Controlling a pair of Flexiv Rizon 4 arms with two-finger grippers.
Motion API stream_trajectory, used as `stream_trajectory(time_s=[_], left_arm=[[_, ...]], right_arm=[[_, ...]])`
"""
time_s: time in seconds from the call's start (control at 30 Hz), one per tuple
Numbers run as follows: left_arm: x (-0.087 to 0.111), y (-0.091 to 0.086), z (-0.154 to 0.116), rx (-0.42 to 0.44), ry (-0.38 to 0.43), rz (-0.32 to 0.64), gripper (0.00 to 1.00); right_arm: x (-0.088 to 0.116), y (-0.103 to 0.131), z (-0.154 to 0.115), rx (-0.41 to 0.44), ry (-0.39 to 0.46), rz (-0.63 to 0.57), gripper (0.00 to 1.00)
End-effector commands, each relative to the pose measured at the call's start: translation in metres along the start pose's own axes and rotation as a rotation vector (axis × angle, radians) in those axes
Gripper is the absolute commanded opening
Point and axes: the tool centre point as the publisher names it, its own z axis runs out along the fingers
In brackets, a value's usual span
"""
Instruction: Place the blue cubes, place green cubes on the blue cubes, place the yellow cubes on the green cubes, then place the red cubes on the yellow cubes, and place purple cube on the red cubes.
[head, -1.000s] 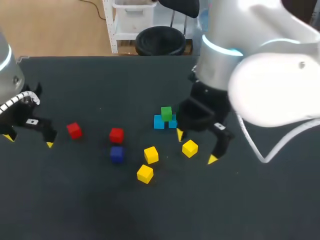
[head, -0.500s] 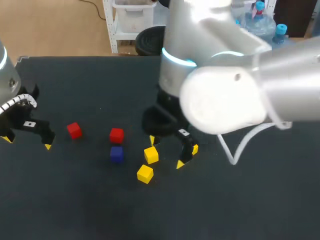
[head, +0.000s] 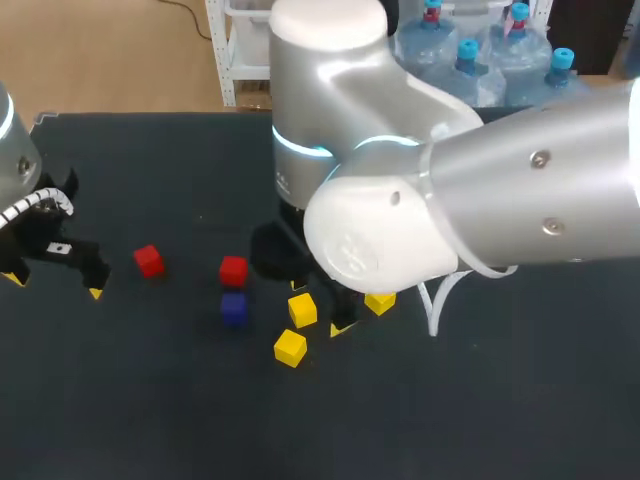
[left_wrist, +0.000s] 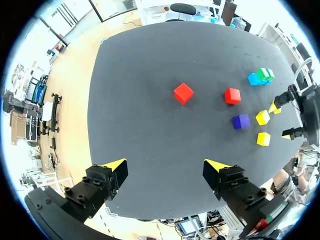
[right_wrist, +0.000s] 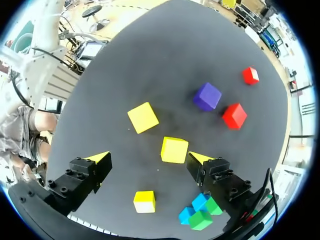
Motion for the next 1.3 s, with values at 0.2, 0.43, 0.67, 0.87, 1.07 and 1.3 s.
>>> stream_trajectory(time_s=[0.2, 0.43, 0.67, 0.87, 1.07, 1.3], left_arm=[[0.000, 0.001, 0.000, 0.004, -0.001, 0.002, 1.00], [0.000, 0.001, 0.000, 0.004, -0.001, 0.002, 1.00], [0.000, 0.001, 0.000, 0.004, -0.001, 0.002, 1.00], [0.000, 0.001, 0.000, 0.004, -0.001, 0.002, 1.00], [0.000, 0.001, 0.000, 0.004, -0.001, 0.002, 1.00], [0.000, 0.001, 0.000, 0.004, -0.001, 0.002, 1.00]], right_arm=[[0.008, -0.022, 0.020, -0.037, -0.020, 0.018, 1.00], [0.001, -0.031, 0.029, -0.058, -0.024, 0.023, 1.00], [-0.004, -0.033, 0.034, -0.067, -0.017, 0.038, 1.00], [-0.004, -0.030, 0.036, -0.069, 0.001, 0.059, 1.00], [-0.003, -0.030, 0.041, -0.079, 0.004, 0.068, 0.49], [-0.002, -0.031, 0.043, -0.083, 0.010, 0.066, 0.37]])
